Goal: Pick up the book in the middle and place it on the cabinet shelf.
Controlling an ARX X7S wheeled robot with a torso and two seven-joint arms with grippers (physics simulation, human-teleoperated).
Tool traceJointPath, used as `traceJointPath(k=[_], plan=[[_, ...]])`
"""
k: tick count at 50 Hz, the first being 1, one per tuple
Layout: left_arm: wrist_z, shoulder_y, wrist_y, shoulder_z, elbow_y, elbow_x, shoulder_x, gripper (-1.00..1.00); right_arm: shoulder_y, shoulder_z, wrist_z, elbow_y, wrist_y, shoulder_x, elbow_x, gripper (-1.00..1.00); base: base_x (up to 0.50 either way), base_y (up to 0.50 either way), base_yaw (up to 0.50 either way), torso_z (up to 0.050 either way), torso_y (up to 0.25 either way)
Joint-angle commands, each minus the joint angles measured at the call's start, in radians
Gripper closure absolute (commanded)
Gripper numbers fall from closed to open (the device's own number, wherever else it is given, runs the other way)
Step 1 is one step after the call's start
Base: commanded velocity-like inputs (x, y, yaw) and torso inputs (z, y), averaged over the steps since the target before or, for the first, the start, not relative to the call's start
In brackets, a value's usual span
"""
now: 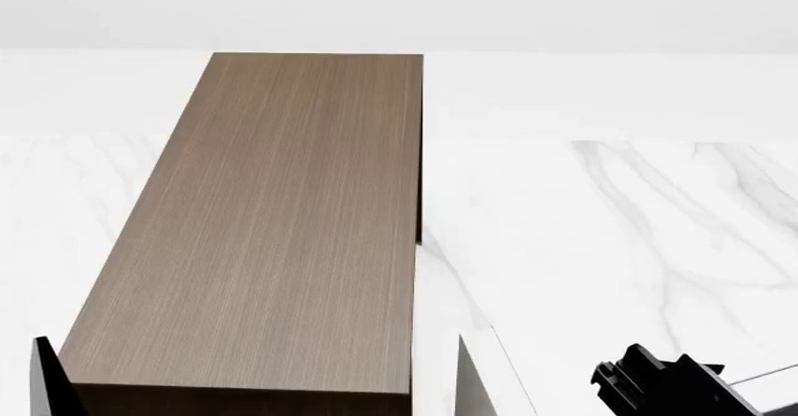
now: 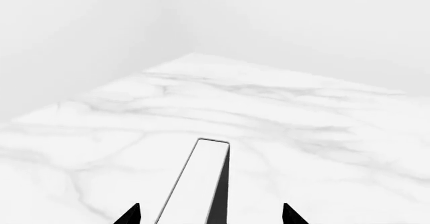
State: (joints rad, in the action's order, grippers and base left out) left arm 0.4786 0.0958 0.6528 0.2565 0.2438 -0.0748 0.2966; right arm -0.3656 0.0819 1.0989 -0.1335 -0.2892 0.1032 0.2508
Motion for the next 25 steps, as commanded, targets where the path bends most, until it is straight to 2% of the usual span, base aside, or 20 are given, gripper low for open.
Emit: traceJointPath(k=[1,25], plan=[[0.005,0.001,-0.004,0.003,0.006,0.000,0.004,-1.00,0.007,0.021,-0.002,-0.027,0.010,0.003,0.005,-1.00,0.00,0.00,0.00,0.000,0.000],[0.010,0.002,0.003,0.015,0.004,-0.003,0.011,-1.00,0.010,0.061,-0.016,-0.084,0.051,0.010,0.008,-1.00,0.00,0.00,0.00,0.000,0.000]])
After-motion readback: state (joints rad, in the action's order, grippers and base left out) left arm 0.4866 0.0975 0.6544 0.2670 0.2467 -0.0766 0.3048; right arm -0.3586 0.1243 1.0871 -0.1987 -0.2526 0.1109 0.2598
